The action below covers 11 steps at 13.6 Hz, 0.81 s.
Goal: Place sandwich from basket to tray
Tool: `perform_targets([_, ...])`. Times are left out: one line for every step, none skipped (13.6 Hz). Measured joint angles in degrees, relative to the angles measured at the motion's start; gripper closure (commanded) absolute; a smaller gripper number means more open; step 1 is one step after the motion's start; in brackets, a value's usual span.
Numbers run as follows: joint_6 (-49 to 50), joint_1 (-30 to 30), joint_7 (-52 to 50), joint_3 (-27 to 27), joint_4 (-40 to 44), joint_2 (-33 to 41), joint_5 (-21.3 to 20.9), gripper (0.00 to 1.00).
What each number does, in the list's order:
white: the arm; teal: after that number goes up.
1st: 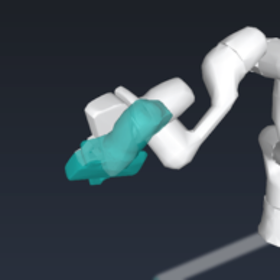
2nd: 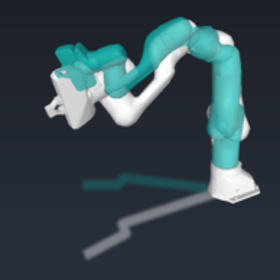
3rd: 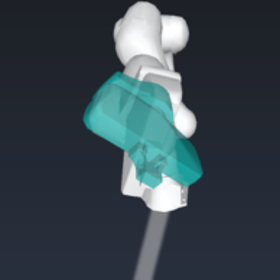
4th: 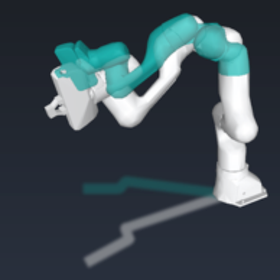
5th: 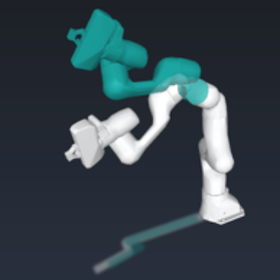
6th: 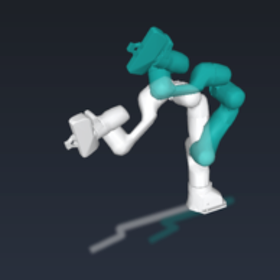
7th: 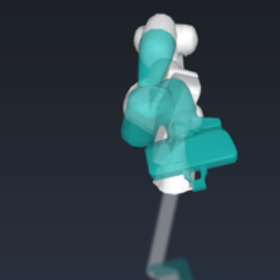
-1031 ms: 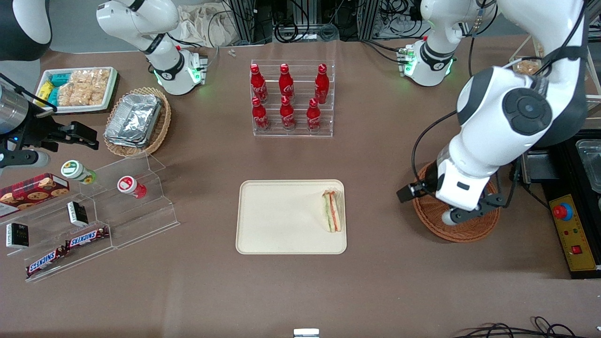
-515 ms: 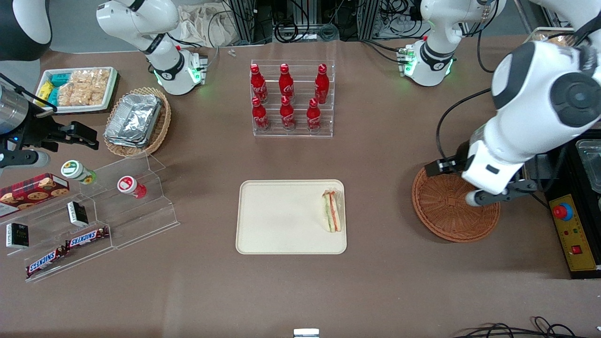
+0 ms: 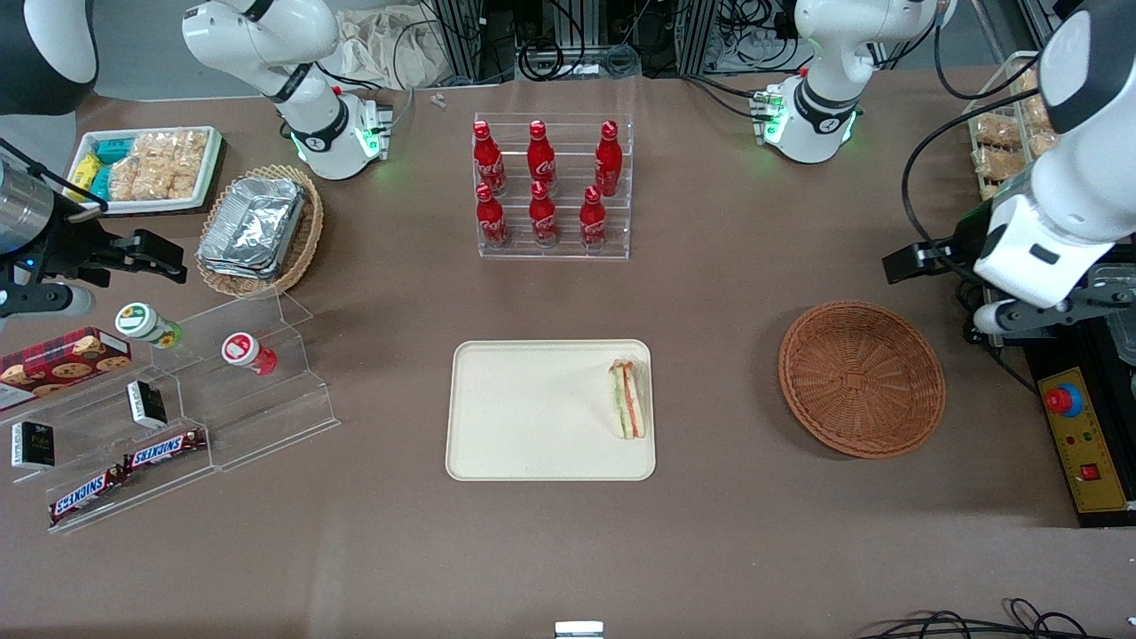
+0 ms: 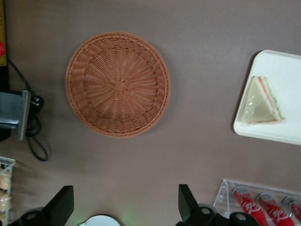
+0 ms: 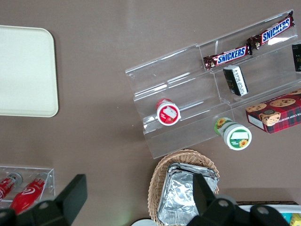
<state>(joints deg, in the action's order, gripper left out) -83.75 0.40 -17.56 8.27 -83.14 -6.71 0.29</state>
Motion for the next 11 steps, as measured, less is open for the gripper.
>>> perform_targets([0.7, 0.1, 1.3, -0.7, -0.4, 0.7, 0.0, 0.00])
perform_targets([1.0, 0.2, 2.7, -1.3, -1.2, 1.7, 0.0, 0.00])
perform_targets([1.2, 0.2, 3.9, -1.7, -2.5, 2.9, 0.0, 0.00])
perform_targets([1.2, 0.2, 4.6, -1.9, -3.7, 4.1, 0.0, 0.00])
perform_targets([1.2, 0.2, 4.9, -2.0, -4.8, 5.0, 0.0, 0.00])
perform_targets([1.2, 0.2, 5.0, -2.0, -5.5, 5.6, 0.0, 0.00])
perform_targets([1.2, 0.2, 5.0, -2.1, -5.7, 5.8, 0.0, 0.00])
perform_targets([1.2, 0.2, 5.0, -2.2, -5.8, 5.8, 0.0, 0.00])
perform_targets([1.2, 0.2, 5.1, -2.3, -5.9, 5.7, 0.0, 0.00])
perform_targets([1.2, 0.2, 5.2, -2.4, -5.9, 5.7, 0.0, 0.00])
perform_targets([1.2, 0.2, 5.3, -2.4, -5.9, 5.7, 0.0, 0.00])
